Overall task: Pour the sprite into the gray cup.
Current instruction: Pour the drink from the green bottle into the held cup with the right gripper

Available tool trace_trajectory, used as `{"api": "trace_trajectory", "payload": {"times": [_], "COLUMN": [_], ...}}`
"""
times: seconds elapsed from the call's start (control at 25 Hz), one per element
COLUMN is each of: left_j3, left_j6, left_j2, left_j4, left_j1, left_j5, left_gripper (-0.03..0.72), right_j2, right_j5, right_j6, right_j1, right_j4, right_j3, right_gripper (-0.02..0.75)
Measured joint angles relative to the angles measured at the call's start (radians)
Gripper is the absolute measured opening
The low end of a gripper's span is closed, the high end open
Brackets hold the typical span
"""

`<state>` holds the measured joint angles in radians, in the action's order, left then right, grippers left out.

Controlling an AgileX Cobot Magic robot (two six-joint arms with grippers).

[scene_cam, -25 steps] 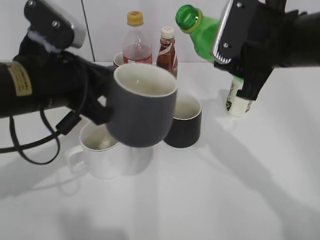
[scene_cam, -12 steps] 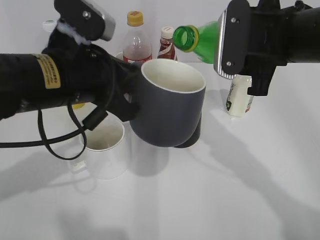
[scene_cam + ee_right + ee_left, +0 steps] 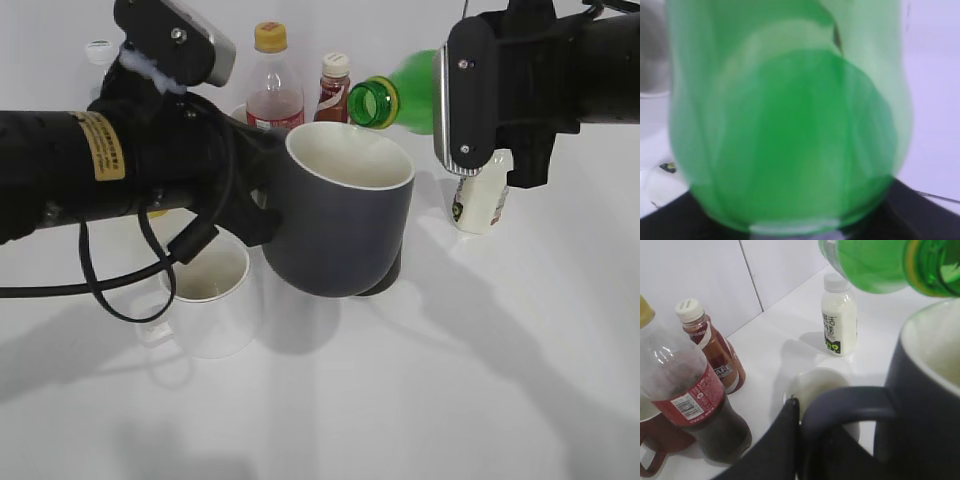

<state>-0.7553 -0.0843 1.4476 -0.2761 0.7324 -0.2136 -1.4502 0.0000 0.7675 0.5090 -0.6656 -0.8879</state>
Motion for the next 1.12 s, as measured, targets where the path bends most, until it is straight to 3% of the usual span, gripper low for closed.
{"api": "trace_trajectory", "payload": {"times": [1.12], "left_j3": [0.000], "left_j6": [0.000], "left_j2": [0.000], "left_j4": [0.000], "left_j1": [0.002], "left_j5": [0.032], "left_gripper": [0.048], "right_j2": [0.000], "right_j5": [-0.059], "right_j6": [0.218], "right_j1": [0.000], "right_j4": [-0.010], "right_j3": [0.000], "right_gripper": [0.401]}}
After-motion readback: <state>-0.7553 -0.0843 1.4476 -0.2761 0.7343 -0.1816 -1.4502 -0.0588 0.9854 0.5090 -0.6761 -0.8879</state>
